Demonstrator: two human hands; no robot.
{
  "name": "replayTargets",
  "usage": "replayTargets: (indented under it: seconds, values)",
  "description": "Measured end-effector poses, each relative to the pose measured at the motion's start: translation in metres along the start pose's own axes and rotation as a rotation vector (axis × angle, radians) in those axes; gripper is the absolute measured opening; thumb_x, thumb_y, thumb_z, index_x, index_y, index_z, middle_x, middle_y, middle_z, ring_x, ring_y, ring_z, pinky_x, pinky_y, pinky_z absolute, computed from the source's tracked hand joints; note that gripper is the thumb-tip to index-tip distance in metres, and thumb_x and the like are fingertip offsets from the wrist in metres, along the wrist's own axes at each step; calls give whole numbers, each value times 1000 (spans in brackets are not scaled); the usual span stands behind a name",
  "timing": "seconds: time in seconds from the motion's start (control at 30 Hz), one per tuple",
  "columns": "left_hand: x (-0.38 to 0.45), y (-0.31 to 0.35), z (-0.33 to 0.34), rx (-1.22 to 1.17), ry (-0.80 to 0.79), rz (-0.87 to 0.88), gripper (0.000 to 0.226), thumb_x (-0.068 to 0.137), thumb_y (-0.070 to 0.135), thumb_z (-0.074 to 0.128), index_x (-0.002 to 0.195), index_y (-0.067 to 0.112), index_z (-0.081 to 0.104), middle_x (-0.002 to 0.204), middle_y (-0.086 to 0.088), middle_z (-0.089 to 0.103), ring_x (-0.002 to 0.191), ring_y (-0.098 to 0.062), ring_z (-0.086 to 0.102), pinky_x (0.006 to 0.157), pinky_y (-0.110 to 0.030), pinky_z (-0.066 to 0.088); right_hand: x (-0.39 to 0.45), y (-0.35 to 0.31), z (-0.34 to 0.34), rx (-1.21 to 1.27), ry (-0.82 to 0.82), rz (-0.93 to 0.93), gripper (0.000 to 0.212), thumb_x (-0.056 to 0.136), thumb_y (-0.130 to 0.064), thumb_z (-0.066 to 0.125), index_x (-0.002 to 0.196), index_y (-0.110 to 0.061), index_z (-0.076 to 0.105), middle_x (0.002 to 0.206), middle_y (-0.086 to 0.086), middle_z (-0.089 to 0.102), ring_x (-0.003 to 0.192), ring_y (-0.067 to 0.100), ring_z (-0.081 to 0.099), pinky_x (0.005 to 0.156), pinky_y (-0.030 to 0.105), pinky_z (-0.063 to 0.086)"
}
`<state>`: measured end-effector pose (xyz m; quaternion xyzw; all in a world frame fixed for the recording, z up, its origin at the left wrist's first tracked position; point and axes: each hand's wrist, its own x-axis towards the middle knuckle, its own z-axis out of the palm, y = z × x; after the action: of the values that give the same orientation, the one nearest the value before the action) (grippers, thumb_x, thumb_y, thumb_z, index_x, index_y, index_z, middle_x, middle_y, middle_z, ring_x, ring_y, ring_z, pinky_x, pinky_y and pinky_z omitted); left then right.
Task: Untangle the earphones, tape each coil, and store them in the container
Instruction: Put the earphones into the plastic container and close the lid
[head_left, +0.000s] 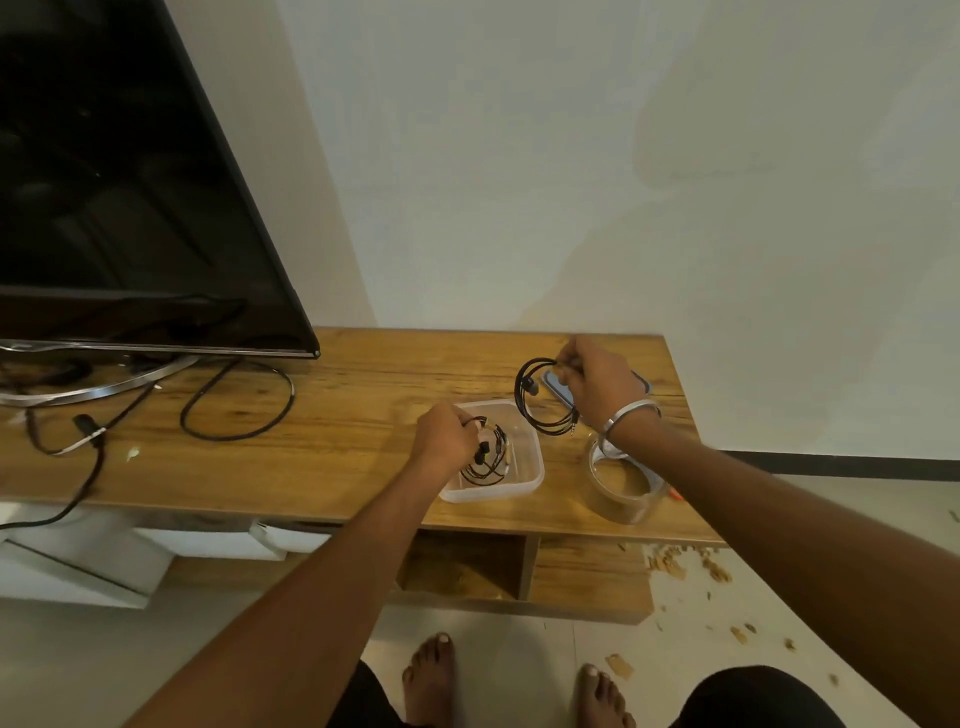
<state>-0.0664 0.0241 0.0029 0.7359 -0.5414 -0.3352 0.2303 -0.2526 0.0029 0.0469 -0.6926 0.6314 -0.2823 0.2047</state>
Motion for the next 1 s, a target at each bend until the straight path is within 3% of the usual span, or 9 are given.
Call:
replayTargets:
  seconds: [0.13, 0.37, 0.6, 0.7, 0.8, 1.0]
  values:
    - [-1, -3, 7, 56, -26, 9, 20, 97, 11, 53, 106, 4, 69, 104, -15, 70, 91, -27, 69, 74, -31, 54, -3, -1, 11, 14, -5, 5, 14, 96, -16, 50, 107, -9, 55, 99, 8, 65, 86, 20, 61, 71, 24, 45]
    - [-1, -7, 7, 228, 15, 156, 24, 98, 14, 51, 111, 3, 67, 107, -16, 68, 88, -24, 64, 69, -26, 46, -6, -3, 27, 69, -21, 23, 10, 95, -14, 49, 103, -12, 55, 92, 7, 67, 82, 20, 63, 71, 27, 49]
    - [3, -18, -6, 388, 49, 325, 23, 93, 8, 54, 103, 12, 75, 99, -8, 68, 82, -21, 64, 73, -33, 55, -10, -16, 40, 127, -41, 65, 8, 94, -13, 50, 100, -12, 55, 89, 8, 67, 78, 22, 63, 70, 29, 52]
    - [3, -24, -11, 291, 158, 312, 19, 90, 3, 59, 102, 11, 72, 109, -5, 61, 95, -19, 61, 83, -34, 54, -12, -21, 49, 108, -79, 94, 7, 94, -12, 50, 98, -12, 56, 89, 8, 68, 78, 20, 63, 62, 22, 48]
    - [2, -30, -15, 158, 198, 289, 23, 90, 1, 59, 111, 10, 62, 120, -5, 52, 107, -19, 56, 93, -35, 50, -14, -24, 63, 109, -123, 160, 8, 94, -14, 52, 100, -12, 57, 92, 10, 69, 81, 23, 65, 68, 30, 53]
    - [6, -44, -17, 115, 190, 214, 24, 93, 5, 54, 116, 4, 58, 124, -11, 55, 111, -22, 55, 94, -29, 46, -14, -28, 91, -75, -187, 205, 13, 92, -13, 54, 104, -10, 57, 101, 12, 64, 81, 23, 58, 68, 29, 45]
